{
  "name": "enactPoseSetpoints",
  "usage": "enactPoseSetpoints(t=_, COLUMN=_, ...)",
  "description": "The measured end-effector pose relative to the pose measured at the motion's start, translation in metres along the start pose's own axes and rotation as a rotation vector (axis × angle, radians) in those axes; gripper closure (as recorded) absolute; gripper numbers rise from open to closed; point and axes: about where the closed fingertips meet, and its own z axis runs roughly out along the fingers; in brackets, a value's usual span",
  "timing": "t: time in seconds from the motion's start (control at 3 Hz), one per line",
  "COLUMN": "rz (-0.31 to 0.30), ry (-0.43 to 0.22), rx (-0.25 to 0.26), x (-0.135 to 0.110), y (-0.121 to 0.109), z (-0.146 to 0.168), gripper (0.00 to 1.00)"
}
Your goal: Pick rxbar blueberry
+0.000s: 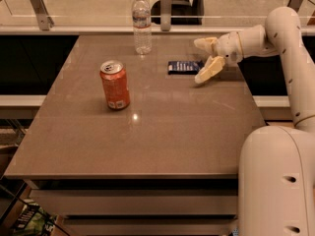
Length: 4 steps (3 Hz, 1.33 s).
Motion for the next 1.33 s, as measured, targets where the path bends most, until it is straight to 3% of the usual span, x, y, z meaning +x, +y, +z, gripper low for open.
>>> enactPoseSetpoints(t=0.67, rz=-0.013, ry=-0.001, rx=-0.024, x=-0.008, y=-0.006, z=0.016, gripper=0.00)
enactPoseSetpoints(t=1.33, rz=-0.012, ry=-0.006, rx=-0.023, x=-0.009, y=-0.009, z=0.024, gripper=0.41)
